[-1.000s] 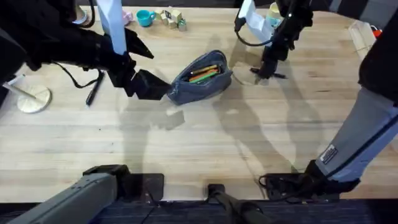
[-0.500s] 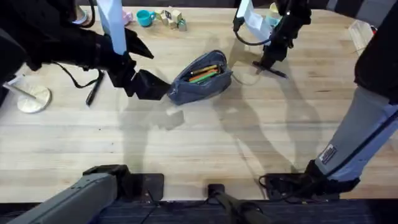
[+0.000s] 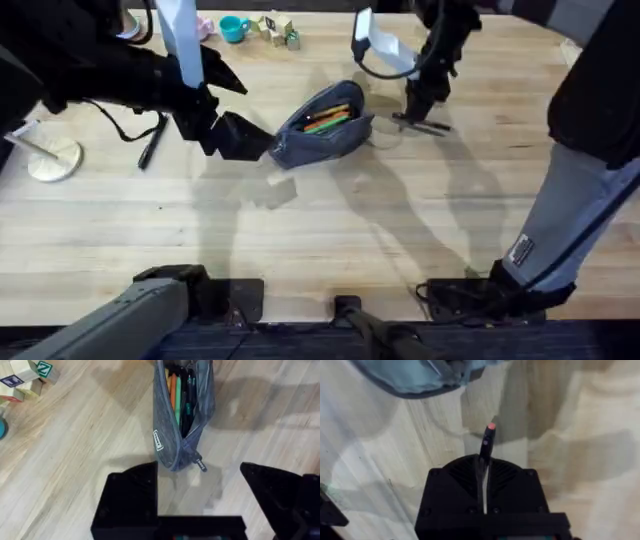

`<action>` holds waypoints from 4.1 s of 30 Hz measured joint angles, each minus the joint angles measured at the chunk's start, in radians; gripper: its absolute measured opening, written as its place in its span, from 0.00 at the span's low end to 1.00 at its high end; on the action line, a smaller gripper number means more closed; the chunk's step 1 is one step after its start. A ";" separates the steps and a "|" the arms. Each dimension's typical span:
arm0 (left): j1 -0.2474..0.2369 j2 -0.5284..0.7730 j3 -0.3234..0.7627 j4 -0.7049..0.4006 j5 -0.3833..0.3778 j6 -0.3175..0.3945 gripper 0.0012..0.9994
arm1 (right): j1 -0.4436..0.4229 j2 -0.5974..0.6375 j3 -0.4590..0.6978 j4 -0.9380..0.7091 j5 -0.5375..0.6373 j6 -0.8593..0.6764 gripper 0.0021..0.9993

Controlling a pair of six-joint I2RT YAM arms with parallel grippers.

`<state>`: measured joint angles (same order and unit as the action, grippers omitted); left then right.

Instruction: Unzip the bag, pick up the pens from the table one at a time and place them inside, then zip the bag closed.

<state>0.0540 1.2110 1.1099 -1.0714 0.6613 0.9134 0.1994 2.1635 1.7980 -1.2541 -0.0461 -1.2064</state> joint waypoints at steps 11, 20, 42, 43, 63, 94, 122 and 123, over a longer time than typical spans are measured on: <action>0.000 0.000 0.000 0.000 0.000 0.000 0.99 | 0.060 -0.081 0.203 -0.122 -0.099 -0.129 0.03; 0.000 0.000 0.000 0.010 0.000 0.000 0.99 | 0.176 -0.095 0.214 -0.156 -0.171 -0.321 0.03; 0.000 0.000 0.000 0.010 0.000 0.000 0.99 | 0.299 -0.020 0.214 -0.079 -0.247 -0.425 0.03; 0.000 0.000 0.000 0.010 0.000 0.000 1.00 | 0.306 -0.014 0.214 -0.072 -0.251 -0.425 0.03; 0.000 0.000 0.000 0.012 0.000 0.000 0.99 | 0.401 0.054 0.214 0.034 -0.328 -0.425 0.81; 0.237 0.000 0.000 0.013 -0.039 0.000 0.99 | 0.401 -0.121 0.214 0.008 -0.363 -0.257 1.00; 0.473 0.367 0.000 0.145 -0.368 -0.147 0.99 | 0.401 -0.345 0.214 0.093 -0.263 0.093 1.00; 0.473 0.371 0.000 0.143 -0.377 -0.147 0.99 | 0.401 -0.345 0.214 0.094 -0.256 0.093 1.00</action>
<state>0.5270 1.5822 1.1099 -0.9279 0.2845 0.7662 0.6003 1.8188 2.0117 -1.1602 -0.3017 -1.1133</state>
